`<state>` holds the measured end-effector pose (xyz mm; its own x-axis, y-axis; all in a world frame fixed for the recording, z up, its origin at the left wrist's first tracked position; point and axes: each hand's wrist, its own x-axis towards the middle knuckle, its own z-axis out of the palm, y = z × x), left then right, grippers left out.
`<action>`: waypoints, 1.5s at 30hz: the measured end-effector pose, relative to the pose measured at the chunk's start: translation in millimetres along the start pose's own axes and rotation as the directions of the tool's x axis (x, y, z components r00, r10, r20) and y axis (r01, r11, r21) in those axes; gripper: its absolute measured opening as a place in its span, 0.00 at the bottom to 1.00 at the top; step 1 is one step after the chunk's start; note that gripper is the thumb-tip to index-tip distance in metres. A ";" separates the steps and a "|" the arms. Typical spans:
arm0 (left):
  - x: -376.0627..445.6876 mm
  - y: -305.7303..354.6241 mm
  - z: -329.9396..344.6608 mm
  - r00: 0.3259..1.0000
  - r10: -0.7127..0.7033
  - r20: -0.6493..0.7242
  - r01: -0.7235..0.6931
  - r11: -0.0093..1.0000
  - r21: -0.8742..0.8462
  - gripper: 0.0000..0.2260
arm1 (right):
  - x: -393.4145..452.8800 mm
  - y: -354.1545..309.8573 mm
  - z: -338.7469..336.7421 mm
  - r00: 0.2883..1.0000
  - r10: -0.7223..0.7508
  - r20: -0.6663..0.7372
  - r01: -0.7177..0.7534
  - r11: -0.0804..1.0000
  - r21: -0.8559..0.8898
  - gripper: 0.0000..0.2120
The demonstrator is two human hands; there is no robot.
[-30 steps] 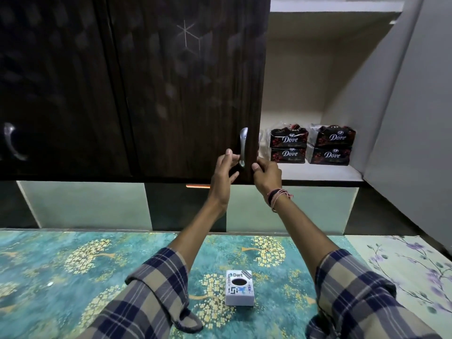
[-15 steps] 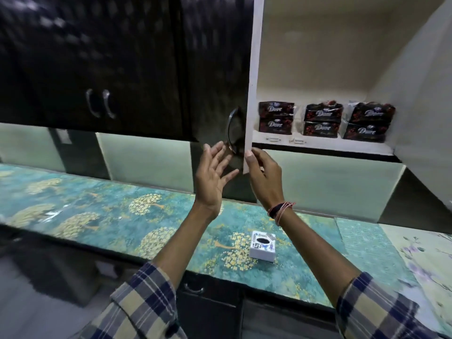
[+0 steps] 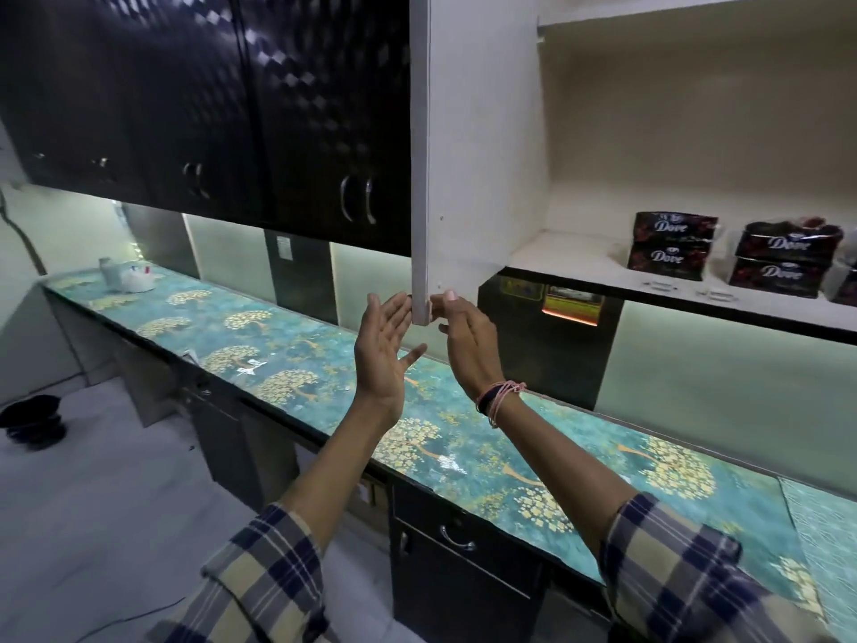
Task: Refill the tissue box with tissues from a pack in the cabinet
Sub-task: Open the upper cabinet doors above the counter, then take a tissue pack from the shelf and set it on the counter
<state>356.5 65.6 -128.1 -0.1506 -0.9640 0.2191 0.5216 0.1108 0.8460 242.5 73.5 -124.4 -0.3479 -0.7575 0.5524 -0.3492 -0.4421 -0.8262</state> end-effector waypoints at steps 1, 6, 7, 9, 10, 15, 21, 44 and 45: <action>5.2 2.9 -5.0 1.000 0.005 -0.014 -0.005 1.000 0.000 0.28 | 3.8 -0.4 9.6 1.000 0.020 0.019 -0.020 1.000 0.016 0.24; 27.9 12.1 -20.3 0.998 0.022 -0.059 -0.022 1.000 0.007 0.28 | 21.5 0.2 40.2 0.990 0.109 0.088 -0.116 0.991 0.070 0.27; 30.6 12.8 -21.8 0.998 0.026 -0.063 -0.026 1.000 0.010 0.28 | 24.4 0.7 42.9 0.988 0.119 0.103 -0.127 0.989 0.073 0.28; 34.0 11.6 -23.1 0.996 0.041 -0.076 -0.040 0.999 0.017 0.28 | 28.6 1.0 44.0 0.982 0.133 0.133 -0.144 0.986 0.081 0.29; 35.0 9.3 -23.3 0.995 0.051 -0.090 -0.049 0.999 0.018 0.28 | 30.4 1.6 42.3 0.980 0.138 0.145 -0.153 0.984 0.097 0.28; 29.1 -20.0 -11.1 0.975 0.012 -0.223 -0.023 0.998 -0.051 0.25 | 31.8 5.6 13.6 0.970 0.165 0.179 -0.197 0.963 0.183 0.25; 8.9 -65.7 48.0 0.951 -0.215 -0.222 0.178 0.968 -0.175 0.26 | 36.4 16.6 -65.4 0.966 0.253 0.055 -0.259 0.948 0.186 0.26; 184.5 -104.5 334.3 0.882 -0.180 0.435 0.289 0.937 -0.197 0.28 | 219.6 26.4 -348.9 0.821 0.078 -0.565 -0.205 0.965 -0.165 0.20; 196.6 -105.7 337.6 0.880 -0.183 0.439 0.292 0.936 -0.196 0.28 | 233.7 29.6 -351.7 0.805 0.068 -0.589 -0.251 0.939 -0.234 0.20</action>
<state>-11.8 -54.1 -10.3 -0.5966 -0.7620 0.2519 0.6090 -0.2255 0.7604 -155.1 52.3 19.2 -0.8164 -0.3575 0.4536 -0.4443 -0.1130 -0.8887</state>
